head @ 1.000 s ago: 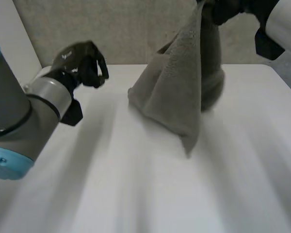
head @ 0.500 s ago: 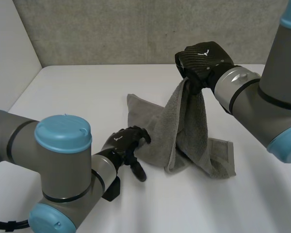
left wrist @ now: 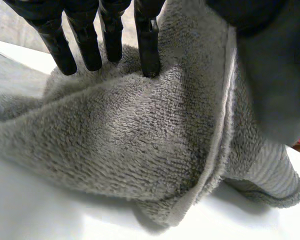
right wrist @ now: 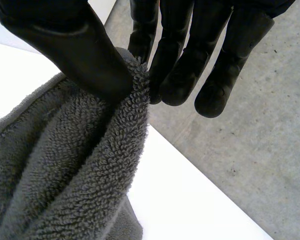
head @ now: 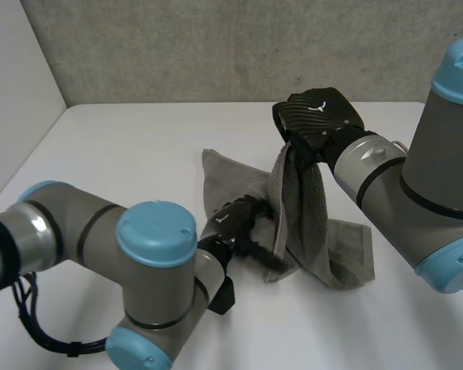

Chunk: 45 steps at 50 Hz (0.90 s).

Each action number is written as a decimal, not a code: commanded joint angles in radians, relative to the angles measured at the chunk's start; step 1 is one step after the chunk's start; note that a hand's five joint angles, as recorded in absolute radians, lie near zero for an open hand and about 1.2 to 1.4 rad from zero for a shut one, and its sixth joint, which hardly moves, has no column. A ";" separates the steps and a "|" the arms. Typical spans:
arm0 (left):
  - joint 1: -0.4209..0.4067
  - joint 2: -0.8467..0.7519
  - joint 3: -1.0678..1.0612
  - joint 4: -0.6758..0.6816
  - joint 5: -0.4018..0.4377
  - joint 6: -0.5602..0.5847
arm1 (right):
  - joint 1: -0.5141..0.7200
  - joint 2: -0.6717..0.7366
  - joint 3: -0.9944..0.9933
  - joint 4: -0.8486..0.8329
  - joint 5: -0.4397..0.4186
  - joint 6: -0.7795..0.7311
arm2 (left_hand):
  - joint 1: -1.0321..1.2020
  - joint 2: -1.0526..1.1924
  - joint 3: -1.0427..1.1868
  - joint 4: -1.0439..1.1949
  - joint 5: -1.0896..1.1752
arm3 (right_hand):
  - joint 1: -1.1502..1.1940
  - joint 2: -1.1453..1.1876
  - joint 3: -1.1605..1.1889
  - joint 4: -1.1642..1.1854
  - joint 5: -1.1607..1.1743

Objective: Fold the towel.

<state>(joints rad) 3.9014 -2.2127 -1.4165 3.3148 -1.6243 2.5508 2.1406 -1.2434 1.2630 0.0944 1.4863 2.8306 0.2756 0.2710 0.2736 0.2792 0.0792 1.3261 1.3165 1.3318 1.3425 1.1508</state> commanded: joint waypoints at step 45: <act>0.230 0.269 0.143 -0.014 -0.071 0.155 | -0.007 -0.151 -0.085 -0.013 -0.015 0.004 | 1.121 1.125 1.123 1.117 1.143 | 0.070 0.080 0.064 0.054 0.071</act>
<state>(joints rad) 4.0555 -2.0746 -1.3328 3.2999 -1.7501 2.6053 2.1315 -1.3456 1.2304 0.0959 1.4820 2.8303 1.2581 1.2927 1.2790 1.3444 1.0763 1.3350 1.3261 1.3319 1.3427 1.1508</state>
